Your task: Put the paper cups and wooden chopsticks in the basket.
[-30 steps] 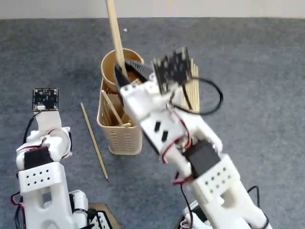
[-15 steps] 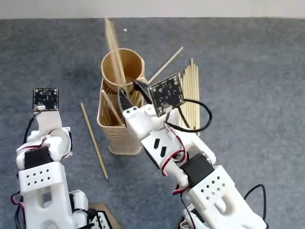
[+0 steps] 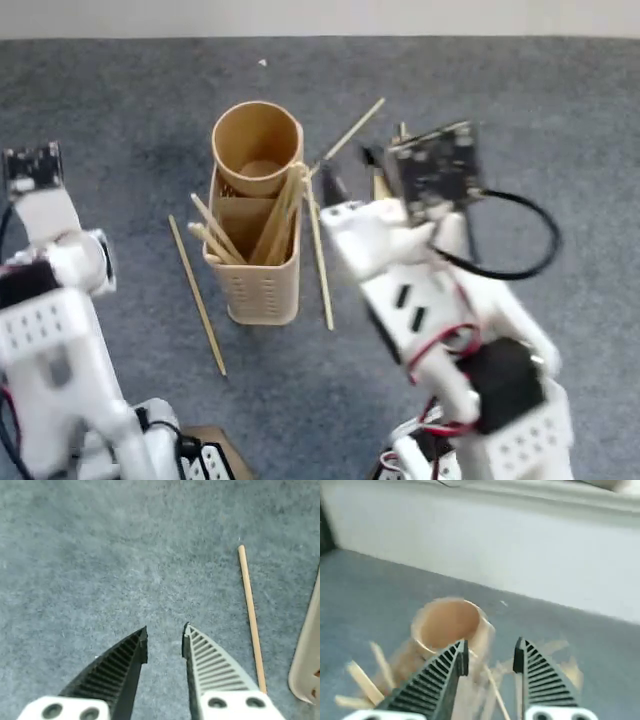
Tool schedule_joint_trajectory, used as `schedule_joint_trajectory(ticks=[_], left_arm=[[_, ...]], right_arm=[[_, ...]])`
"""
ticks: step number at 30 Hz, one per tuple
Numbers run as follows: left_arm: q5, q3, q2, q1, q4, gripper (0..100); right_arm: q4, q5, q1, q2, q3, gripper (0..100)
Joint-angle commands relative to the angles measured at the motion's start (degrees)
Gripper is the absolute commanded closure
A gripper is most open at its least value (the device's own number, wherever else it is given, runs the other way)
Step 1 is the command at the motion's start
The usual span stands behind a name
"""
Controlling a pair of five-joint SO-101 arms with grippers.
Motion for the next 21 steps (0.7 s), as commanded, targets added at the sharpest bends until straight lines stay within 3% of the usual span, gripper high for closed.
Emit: schedule_joint_trajectory(ticks=[1,3,6,12,21], left_arm=[[1.1,-11.5,18.9,2.8,1.7,85],[3.7,-15.9,26.9,5.3,2.6,85],[5.6,-22.3,37.5,9.5,3.2,85],[8.4,-32.0,52.1,14.5,2.7,85],[9.6,-42.1,65.5,18.9,2.8,85]], right_arm=[[16.6,2.9,9.3,-1.3,-0.4,84.3],[17.5,3.3,12.5,-2.4,6.0,84.3],[10.2,3.1,16.4,-7.6,21.1,86.1],[-4.1,3.2,17.5,-20.8,52.3,91.0],[-7.3,3.3,18.0,-30.1,63.1,91.0]])
